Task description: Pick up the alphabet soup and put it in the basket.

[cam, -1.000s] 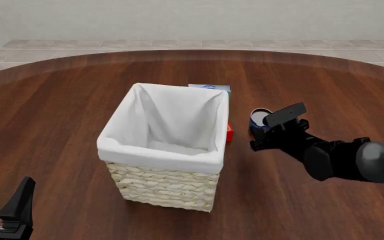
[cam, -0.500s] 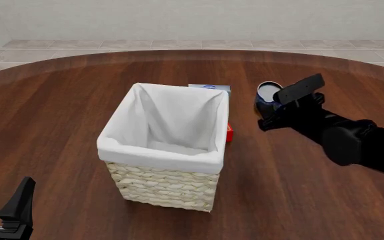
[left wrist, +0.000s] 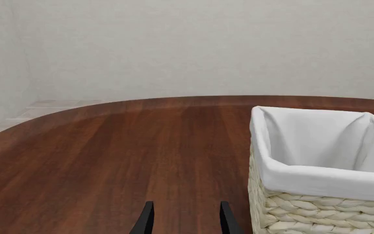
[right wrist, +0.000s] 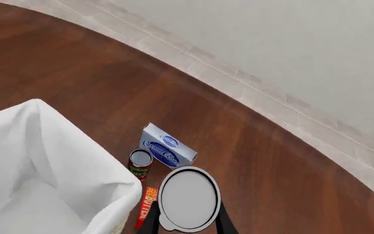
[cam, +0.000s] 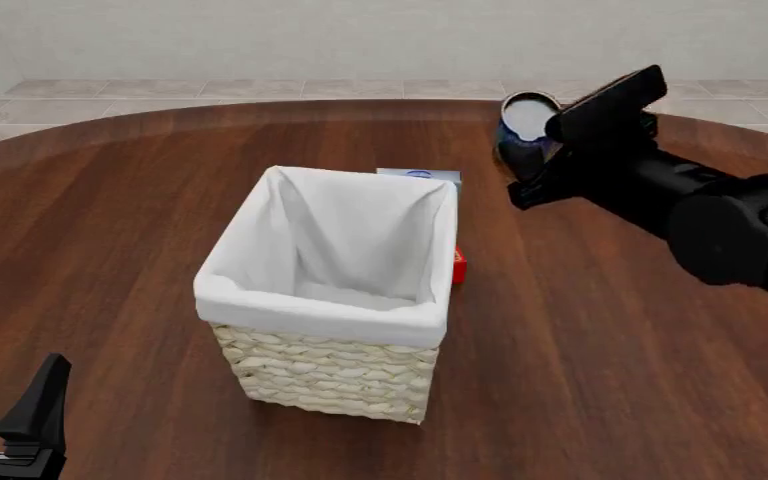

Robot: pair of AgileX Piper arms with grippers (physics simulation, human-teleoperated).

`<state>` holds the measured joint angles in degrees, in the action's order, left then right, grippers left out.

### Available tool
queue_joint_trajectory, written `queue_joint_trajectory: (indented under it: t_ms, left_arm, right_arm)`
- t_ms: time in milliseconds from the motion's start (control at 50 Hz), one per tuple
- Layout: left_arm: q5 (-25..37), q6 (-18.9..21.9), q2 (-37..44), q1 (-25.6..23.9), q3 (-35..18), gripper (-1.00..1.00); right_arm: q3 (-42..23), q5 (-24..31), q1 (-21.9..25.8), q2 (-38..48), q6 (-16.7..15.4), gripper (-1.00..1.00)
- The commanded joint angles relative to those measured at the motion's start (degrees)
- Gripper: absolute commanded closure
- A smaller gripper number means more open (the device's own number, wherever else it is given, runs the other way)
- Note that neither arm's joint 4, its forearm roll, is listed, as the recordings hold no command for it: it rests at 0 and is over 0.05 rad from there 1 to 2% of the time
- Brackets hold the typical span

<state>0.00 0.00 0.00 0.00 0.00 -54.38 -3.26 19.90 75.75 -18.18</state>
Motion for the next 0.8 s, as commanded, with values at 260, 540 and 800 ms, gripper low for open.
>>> queue_joint_trajectory:
  t_ms: [260,540,800]
  left_arm:
    - [0.00,0.00,0.00,0.00,0.00,-1.00]
    - [0.00,0.00,0.00,0.00,0.00,-1.00]
    - [0.00,0.00,0.00,0.00,0.00,-1.00]
  right_arm:
    - [-9.19,4.06,10.93,-0.63,0.13,1.00]
    - [-9.84,4.08,16.98,0.38,1.13,1.00]
    - [-11.25,4.36,22.02,3.25,2.99,1.00]
